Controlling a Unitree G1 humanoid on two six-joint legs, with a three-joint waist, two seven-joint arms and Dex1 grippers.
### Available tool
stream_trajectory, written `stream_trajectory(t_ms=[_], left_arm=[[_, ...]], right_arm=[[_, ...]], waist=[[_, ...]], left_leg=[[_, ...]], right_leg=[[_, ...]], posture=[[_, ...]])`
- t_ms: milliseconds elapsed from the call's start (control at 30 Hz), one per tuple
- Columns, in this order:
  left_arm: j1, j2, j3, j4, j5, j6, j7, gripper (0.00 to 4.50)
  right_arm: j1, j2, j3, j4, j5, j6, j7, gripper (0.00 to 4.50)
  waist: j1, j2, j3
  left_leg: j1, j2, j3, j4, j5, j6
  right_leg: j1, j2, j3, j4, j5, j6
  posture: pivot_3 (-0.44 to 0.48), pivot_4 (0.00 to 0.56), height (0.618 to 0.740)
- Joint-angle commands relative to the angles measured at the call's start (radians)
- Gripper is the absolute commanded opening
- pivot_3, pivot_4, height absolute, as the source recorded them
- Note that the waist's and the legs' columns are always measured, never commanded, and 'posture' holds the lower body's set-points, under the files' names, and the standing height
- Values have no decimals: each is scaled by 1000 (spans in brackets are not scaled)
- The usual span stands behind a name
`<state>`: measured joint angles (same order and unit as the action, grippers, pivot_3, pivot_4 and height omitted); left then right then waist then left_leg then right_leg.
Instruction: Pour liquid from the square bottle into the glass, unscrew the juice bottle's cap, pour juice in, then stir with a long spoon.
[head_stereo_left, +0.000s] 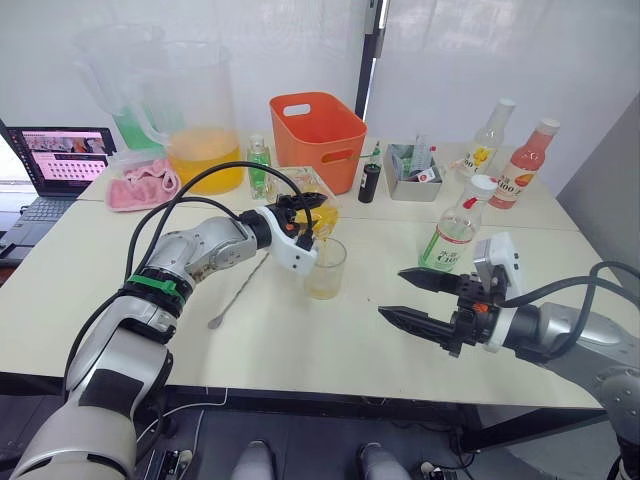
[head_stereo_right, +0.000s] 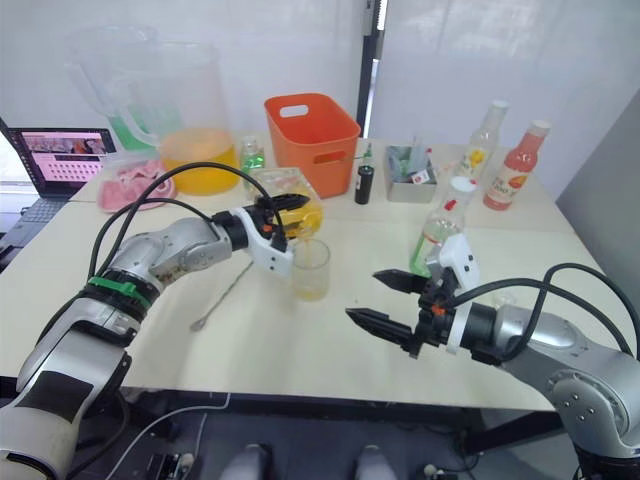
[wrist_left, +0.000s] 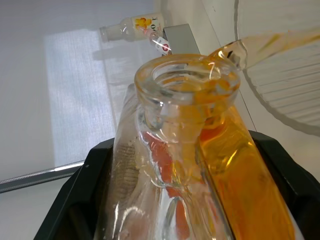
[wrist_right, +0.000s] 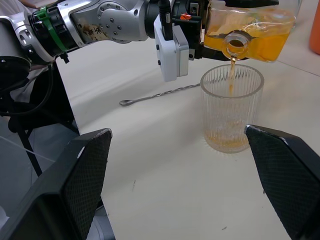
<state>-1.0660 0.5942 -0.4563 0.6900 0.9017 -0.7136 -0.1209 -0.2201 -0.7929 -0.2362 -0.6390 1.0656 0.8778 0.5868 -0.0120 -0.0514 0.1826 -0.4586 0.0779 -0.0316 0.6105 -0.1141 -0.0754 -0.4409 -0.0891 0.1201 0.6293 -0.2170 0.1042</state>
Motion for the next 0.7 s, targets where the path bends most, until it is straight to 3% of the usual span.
stream_trajectory(t_ms=[33,700], left_arm=[[-64,11,33,-42,-19,14,53,2842],[-63,17,33,-61,-11,14,66,2842]], right_arm=[[-17,0,-8,-15,14,-16,-1,4500],[-30,-2,-2,-9,14,-15,0,4500]], waist=[[0,0,0],[0,0,0]], left_leg=[[0,0,0,0,0,0],[0,0,0,0,0,0]], right_leg=[[0,0,0,0,0,0],[0,0,0,0,0,0]], posture=[[0,150,717],[0,150,717]])
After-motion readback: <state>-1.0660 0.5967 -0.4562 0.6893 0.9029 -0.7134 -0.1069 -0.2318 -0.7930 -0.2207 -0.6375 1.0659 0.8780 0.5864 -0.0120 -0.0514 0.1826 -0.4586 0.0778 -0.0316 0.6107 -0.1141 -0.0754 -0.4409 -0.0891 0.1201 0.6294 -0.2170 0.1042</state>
